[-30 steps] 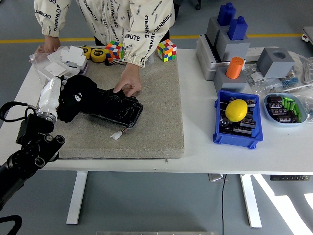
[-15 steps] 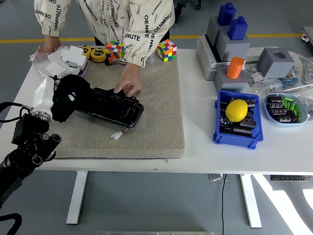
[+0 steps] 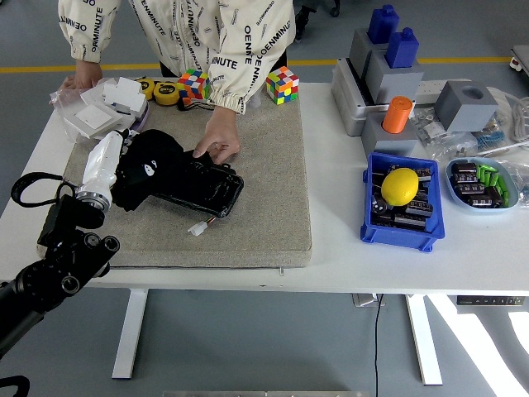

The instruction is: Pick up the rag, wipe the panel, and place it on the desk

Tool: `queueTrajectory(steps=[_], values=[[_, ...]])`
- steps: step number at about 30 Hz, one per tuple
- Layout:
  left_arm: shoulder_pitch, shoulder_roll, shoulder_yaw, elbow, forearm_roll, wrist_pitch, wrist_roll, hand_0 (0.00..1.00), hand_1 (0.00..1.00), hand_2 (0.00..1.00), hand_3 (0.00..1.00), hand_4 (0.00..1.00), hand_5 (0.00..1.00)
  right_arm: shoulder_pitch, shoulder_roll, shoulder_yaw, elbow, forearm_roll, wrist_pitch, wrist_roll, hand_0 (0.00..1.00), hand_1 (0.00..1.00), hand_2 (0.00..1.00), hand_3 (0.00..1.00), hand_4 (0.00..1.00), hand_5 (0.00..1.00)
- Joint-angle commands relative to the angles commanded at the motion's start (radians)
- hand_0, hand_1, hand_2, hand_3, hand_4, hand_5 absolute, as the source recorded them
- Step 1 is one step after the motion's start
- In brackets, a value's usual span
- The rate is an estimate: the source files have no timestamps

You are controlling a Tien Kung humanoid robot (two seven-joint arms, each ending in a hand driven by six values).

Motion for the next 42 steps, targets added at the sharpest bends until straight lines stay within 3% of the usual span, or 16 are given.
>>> queueTrajectory(steps=[11, 21, 27, 34, 42], values=[[0.010, 0.018, 0.187, -0.187, -0.033, -0.012, 0.026, 0.180, 0.196, 0.227, 0.557, 0.616, 0.002, 0.001, 0.000, 0.000, 0.001, 0.001, 0.000, 0.000, 0.533, 0.553, 0.488, 0.522, 0.884, 0.343], [-0.004, 0.012, 0.258, -0.259, -0.042, -0.026, 0.046, 0.178, 0.196, 0.227, 0.558, 0.616, 0.002, 0.001, -0.001, 0.007, 0.000, -0.002, 0.000, 0.000, 0.532, 0.553, 0.488, 0.521, 0.884, 0.344], [-0.006, 0.007, 0.279, -0.267, -0.046, -0.027, 0.049, 0.178, 0.196, 0.228, 0.558, 0.617, 0.002, 0.001, 0.000, 0.005, 0.001, 0.000, 0.000, 0.000, 0.532, 0.553, 0.488, 0.522, 0.884, 0.344], [-0.008, 0.005, 0.267, -0.224, -0.046, -0.018, 0.040, 0.178, 0.196, 0.228, 0.558, 0.619, 0.002, 0.003, 0.002, 0.006, 0.001, 0.000, 0.000, 0.000, 0.532, 0.553, 0.488, 0.521, 0.883, 0.345], [-0.003, 0.001, 0.189, -0.164, -0.042, -0.004, 0.018, 0.179, 0.194, 0.227, 0.558, 0.619, 0.002, 0.002, 0.000, 0.005, 0.001, 0.000, 0.000, 0.001, 0.532, 0.553, 0.488, 0.521, 0.882, 0.344]])
